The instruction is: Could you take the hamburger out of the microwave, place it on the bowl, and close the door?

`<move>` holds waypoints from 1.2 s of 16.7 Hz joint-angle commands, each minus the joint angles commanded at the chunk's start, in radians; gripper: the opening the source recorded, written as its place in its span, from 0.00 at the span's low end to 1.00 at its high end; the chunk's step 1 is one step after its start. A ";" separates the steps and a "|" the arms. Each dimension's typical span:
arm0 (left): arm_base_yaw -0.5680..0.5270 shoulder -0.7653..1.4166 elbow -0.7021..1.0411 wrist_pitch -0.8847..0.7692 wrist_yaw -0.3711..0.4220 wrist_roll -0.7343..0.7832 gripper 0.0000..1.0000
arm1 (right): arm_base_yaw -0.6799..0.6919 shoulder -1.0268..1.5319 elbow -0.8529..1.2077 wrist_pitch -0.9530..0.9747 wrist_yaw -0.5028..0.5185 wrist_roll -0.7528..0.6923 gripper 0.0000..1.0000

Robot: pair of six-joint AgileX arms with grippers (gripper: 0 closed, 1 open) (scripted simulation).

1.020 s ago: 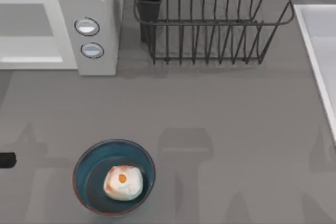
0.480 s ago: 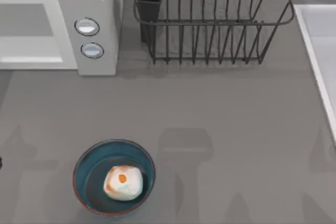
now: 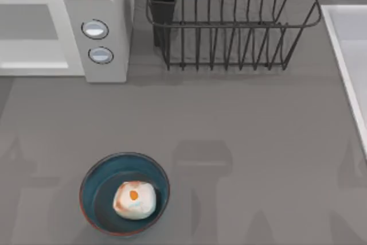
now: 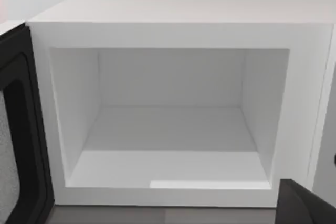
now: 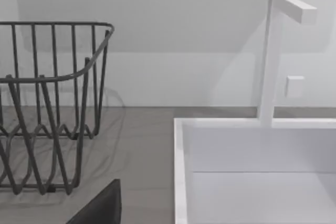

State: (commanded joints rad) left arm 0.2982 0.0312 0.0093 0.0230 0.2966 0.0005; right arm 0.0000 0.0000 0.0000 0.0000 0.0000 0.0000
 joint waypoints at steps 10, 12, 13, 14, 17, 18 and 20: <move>0.428 -0.023 0.028 -0.051 0.428 -0.001 0.00 | 0.000 0.000 0.000 0.000 0.000 0.000 1.00; 0.434 -0.024 0.028 -0.052 0.434 -0.001 0.00 | 0.000 0.000 0.000 0.000 0.000 0.000 1.00; 0.434 -0.024 0.028 -0.052 0.434 -0.001 0.00 | 0.000 0.000 0.000 0.000 0.000 0.000 1.00; 0.430 -0.020 0.025 -0.050 0.430 0.000 0.00 | 0.000 0.000 0.000 0.000 0.000 0.000 1.00; 0.432 0.012 0.057 -0.065 0.428 0.031 0.00 | 0.000 0.000 0.000 0.000 0.000 0.000 1.00; 0.434 0.044 0.089 -0.080 0.426 0.061 0.00 | 0.000 0.000 0.000 0.000 0.000 0.000 1.00; 0.441 0.139 0.184 -0.121 0.419 0.143 0.00 | 0.000 0.000 0.000 0.000 0.000 0.000 1.00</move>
State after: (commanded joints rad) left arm 0.7396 0.1704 0.1938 -0.0977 0.7160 0.1439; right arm 0.0000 0.0000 0.0000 0.0000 0.0000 0.0000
